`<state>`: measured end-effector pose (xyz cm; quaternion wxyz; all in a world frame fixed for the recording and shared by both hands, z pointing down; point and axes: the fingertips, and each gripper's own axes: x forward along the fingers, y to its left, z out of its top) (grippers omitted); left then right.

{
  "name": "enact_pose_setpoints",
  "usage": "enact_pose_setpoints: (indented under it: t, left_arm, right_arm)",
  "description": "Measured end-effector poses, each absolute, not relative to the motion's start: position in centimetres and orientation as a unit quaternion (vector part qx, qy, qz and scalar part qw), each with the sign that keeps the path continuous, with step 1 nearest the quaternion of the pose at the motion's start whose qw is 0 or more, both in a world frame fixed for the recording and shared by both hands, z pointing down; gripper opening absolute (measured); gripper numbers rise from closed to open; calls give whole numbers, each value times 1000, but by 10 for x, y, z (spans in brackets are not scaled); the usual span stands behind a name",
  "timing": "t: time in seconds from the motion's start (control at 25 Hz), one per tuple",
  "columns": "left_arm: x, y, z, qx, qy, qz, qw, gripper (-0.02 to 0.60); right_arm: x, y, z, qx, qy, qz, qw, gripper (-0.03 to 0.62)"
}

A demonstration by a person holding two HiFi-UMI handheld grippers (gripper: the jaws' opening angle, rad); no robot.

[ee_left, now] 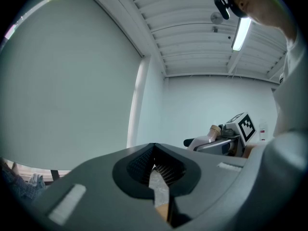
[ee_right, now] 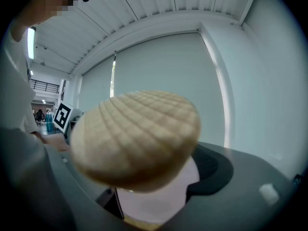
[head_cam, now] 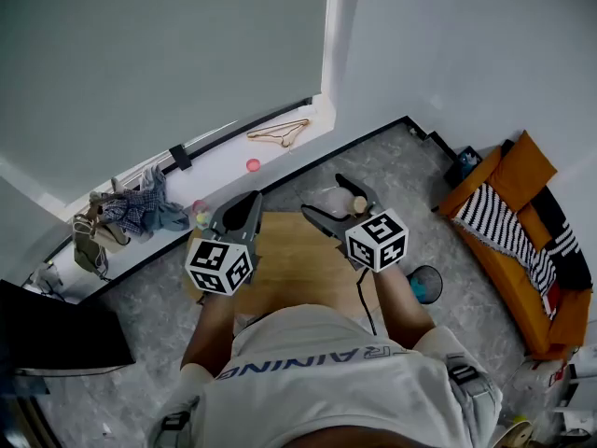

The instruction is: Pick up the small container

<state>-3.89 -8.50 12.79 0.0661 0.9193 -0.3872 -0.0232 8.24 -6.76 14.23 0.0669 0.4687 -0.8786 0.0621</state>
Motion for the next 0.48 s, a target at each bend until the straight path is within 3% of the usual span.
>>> enact_pose_setpoints:
  t: [0.48]
  left_arm:
    - [-39,-87,132,919,-387,-22,68,0]
  right_arm:
    - [82,-73,144,468,-879,61,69,440]
